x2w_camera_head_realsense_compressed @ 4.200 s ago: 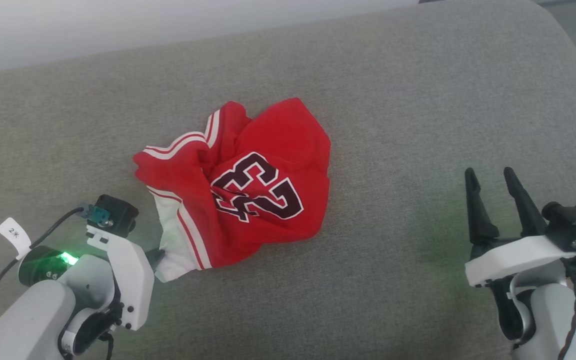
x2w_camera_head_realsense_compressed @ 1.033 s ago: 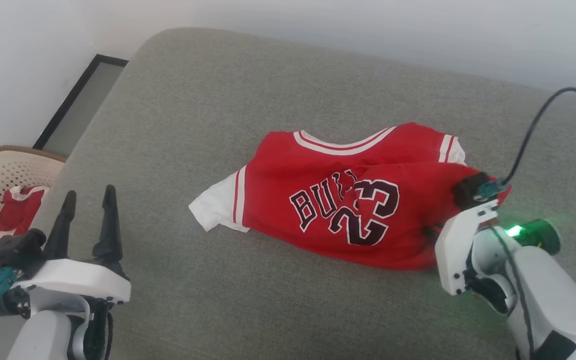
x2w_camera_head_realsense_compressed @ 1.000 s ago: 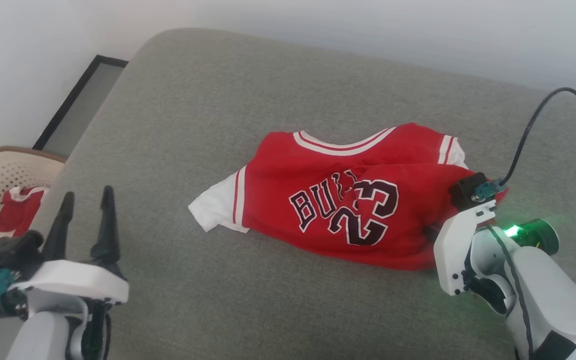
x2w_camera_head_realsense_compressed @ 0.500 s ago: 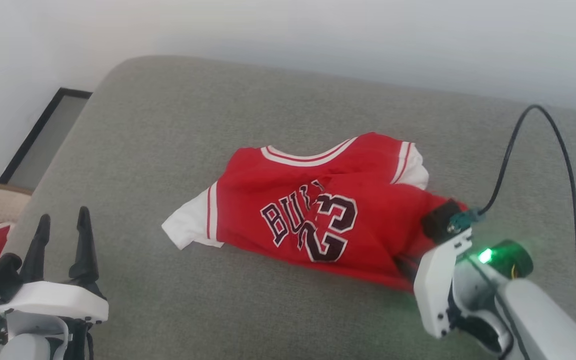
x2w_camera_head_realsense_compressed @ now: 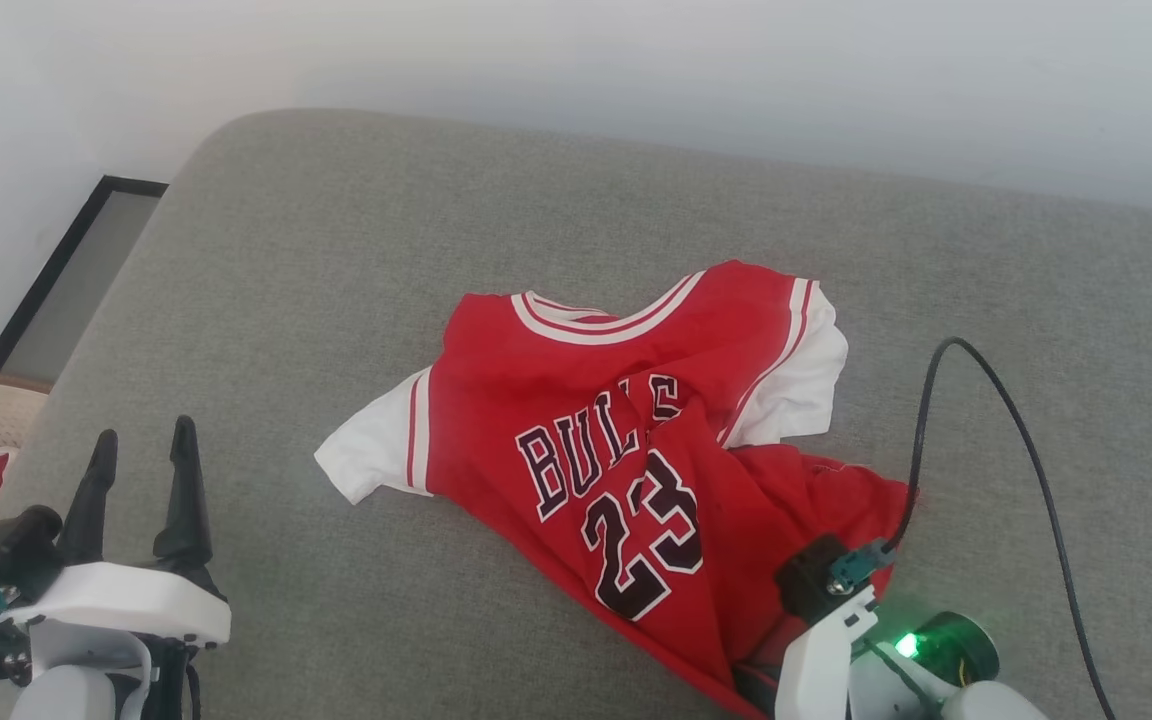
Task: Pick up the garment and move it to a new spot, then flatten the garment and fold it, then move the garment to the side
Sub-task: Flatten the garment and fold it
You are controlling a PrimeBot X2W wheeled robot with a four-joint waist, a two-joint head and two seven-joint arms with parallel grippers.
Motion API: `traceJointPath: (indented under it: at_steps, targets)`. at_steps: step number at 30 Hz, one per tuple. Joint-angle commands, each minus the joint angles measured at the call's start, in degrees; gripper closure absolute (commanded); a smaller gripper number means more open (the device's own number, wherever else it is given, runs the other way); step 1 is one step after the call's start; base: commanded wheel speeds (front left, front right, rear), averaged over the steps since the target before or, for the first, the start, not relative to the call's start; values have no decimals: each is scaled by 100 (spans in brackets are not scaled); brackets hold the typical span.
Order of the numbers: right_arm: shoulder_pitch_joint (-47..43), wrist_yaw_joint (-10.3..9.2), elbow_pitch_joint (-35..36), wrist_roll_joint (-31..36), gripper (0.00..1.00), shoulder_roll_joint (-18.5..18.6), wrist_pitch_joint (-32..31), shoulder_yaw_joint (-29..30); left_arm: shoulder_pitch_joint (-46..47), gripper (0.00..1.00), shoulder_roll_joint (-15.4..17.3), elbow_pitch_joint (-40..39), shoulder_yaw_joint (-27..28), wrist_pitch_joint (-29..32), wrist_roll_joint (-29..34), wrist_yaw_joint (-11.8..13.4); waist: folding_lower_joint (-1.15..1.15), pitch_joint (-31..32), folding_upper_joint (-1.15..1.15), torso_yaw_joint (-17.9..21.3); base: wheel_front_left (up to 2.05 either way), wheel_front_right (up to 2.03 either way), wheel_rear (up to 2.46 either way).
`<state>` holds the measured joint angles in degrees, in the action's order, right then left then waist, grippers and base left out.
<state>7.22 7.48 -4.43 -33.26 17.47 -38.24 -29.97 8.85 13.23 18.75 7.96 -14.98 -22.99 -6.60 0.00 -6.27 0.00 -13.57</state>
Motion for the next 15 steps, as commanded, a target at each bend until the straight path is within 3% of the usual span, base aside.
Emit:
traceJointPath:
  at_steps: [1,2,3,15]
  targets:
    - [-3,2,-128,45,34,-77,70,-26,104,0,-30,42,39,-24,86,-28,0,-21,0,-19,0,0,0]
    - [21,2,-187,46,9,-91,71,-53,103,0,-29,59,51,-24,96,-37,0,-27,0,-22,0,0,0]
    - [52,2,-234,39,0,-117,97,-38,103,0,-31,72,65,-24,108,-48,0,-32,0,-22,0,0,0]
    - [315,2,137,57,0,-150,327,449,8,0,-28,84,274,-24,230,-88,0,11,0,22,0,0,0]
